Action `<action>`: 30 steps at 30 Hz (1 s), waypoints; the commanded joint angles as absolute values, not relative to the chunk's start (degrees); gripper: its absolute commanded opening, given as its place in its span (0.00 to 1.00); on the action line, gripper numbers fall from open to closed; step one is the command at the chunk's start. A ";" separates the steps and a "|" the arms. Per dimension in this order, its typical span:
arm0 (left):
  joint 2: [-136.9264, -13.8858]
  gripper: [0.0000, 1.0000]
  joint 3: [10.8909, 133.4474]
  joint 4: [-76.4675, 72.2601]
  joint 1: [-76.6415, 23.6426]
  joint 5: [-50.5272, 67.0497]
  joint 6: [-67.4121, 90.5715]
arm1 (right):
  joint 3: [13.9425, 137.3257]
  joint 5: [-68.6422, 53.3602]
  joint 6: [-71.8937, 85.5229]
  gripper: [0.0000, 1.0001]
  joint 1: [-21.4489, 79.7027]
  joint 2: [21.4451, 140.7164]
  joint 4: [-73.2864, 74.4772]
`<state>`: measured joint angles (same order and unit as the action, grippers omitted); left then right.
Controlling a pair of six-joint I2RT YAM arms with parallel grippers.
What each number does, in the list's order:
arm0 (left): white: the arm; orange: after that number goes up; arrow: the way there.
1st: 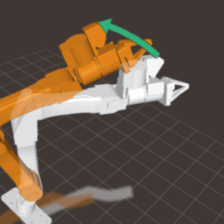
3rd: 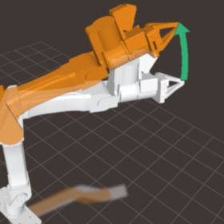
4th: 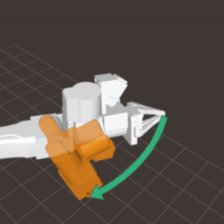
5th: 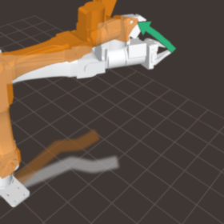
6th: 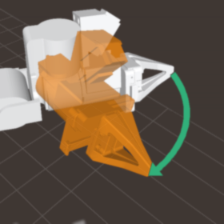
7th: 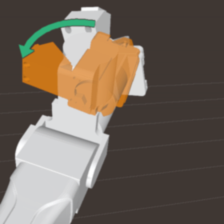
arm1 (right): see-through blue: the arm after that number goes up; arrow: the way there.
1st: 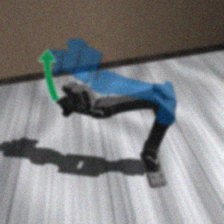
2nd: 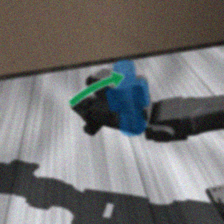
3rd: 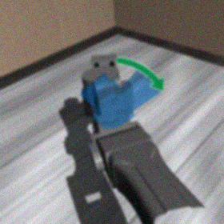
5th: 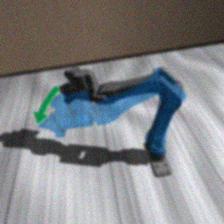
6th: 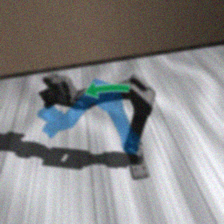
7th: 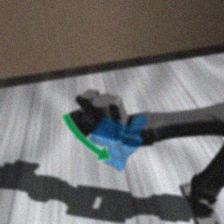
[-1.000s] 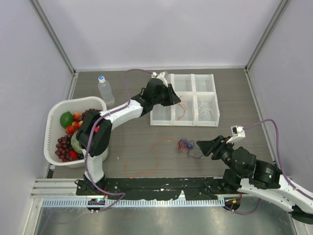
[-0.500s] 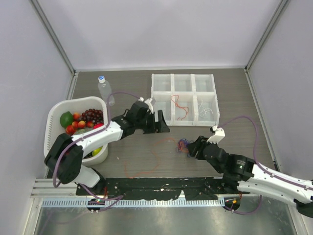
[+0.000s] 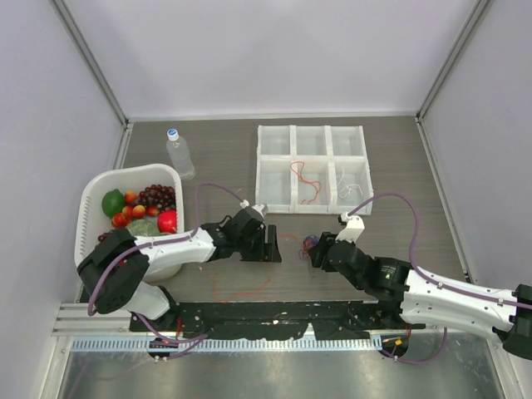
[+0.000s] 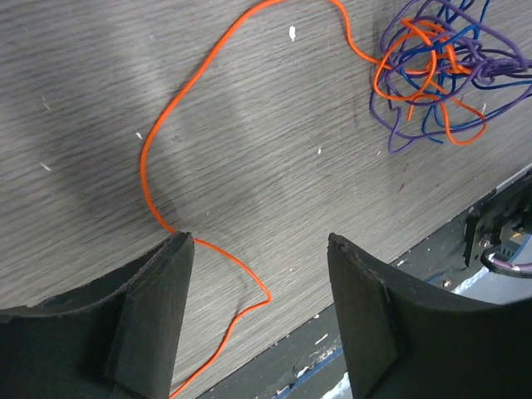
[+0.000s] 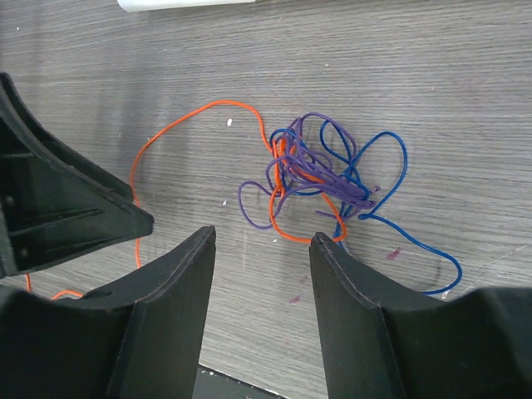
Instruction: Untangle the cables
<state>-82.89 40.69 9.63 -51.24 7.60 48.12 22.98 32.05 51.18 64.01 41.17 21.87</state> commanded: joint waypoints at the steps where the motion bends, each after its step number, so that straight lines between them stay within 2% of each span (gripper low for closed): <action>1: -85.42 0.64 39.46 3.87 -53.70 5.18 50.45 | 24.44 31.46 51.51 0.54 63.90 41.31 18.63; 10: -86.58 0.28 38.05 3.33 -55.28 4.66 50.54 | 22.85 31.73 52.29 0.54 63.98 42.27 17.06; 11: -85.62 0.28 38.14 4.12 -55.28 4.14 50.28 | 22.59 31.21 52.56 0.54 63.98 42.45 16.70; 12: -84.65 0.33 37.97 4.39 -55.28 3.78 49.93 | 22.50 30.68 52.65 0.54 63.98 42.45 16.70; 14: -82.10 0.52 38.06 5.62 -55.37 2.91 49.05 | 22.24 30.67 52.73 0.54 63.98 42.36 17.05; 16: -79.55 0.64 38.23 7.90 -55.37 2.11 48.87 | 22.06 30.76 52.82 0.54 63.98 41.93 17.31; 19: -76.91 0.66 37.36 9.58 -55.63 2.11 50.00 | 21.36 31.20 52.47 0.54 63.98 40.87 17.05; 23: -76.99 0.60 33.85 4.68 -56.25 5.97 53.51 | 21.53 31.82 51.77 0.54 63.98 40.52 16.87; 30: -86.91 0.54 33.75 -5.35 -57.39 11.69 56.86 | 22.67 32.34 50.63 0.54 63.72 40.60 16.35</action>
